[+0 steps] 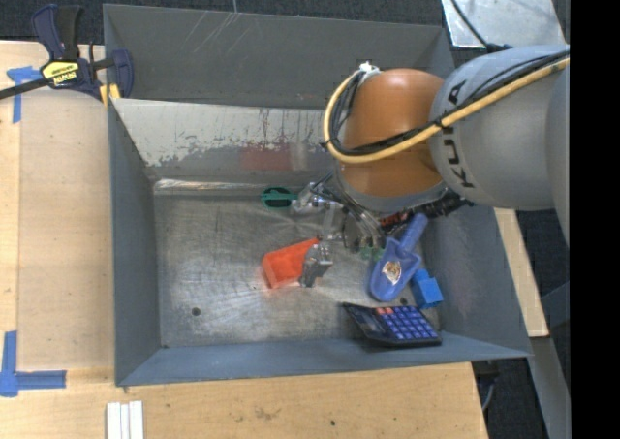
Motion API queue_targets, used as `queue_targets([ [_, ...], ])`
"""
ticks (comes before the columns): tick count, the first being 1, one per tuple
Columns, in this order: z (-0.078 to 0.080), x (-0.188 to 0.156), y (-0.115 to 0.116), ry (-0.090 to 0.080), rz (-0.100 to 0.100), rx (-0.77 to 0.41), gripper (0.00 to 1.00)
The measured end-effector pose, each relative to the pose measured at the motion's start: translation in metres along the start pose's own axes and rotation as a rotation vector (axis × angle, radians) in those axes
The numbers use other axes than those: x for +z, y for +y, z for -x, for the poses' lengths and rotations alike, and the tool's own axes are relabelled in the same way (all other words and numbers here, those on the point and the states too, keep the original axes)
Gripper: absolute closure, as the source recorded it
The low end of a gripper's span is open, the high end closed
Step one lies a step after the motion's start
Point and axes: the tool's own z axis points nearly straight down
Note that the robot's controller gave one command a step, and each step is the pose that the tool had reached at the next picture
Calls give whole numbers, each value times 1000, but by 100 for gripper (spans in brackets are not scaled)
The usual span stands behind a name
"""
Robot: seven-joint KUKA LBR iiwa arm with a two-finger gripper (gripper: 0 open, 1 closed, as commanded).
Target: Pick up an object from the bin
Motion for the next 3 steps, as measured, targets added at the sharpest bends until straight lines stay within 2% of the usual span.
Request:
queue_targets([
  [1,23,51,-12,-1,0,-268,0],
  [2,26,63,-12,-12,3,-177,100],
  [3,26,63,-12,-12,3,-177,100],
])
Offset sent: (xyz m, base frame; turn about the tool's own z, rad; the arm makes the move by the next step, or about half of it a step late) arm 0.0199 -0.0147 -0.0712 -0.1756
